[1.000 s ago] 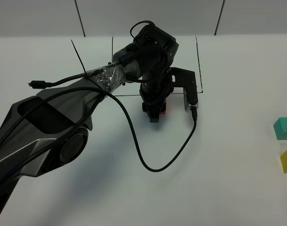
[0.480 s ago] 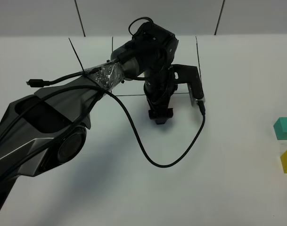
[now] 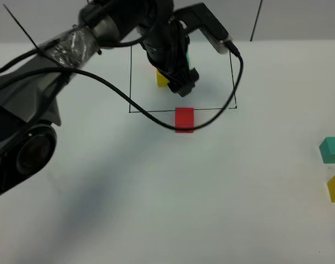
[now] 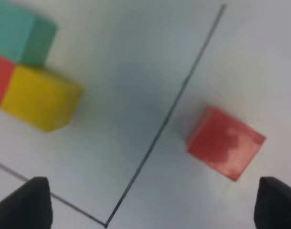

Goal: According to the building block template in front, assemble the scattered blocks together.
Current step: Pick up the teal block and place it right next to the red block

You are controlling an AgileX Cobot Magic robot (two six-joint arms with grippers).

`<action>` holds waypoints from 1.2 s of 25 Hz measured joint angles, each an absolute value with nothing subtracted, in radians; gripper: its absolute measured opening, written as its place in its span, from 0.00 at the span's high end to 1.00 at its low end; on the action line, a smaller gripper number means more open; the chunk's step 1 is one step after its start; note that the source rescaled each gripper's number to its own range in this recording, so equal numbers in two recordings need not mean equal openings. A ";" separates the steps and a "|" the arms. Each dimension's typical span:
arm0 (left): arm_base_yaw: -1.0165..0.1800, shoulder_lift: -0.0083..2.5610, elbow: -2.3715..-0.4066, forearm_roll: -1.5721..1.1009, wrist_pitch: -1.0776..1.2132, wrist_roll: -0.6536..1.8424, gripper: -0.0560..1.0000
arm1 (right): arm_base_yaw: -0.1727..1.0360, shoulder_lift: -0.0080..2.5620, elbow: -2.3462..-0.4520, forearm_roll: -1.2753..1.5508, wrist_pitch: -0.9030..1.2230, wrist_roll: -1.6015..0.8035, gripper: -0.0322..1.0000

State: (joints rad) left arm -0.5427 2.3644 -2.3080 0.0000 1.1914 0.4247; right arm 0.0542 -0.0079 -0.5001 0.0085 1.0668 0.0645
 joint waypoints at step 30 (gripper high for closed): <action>0.005 0.856 -0.904 -0.150 1.004 0.170 0.20 | 0.054 -0.008 -0.500 0.008 1.067 0.065 0.97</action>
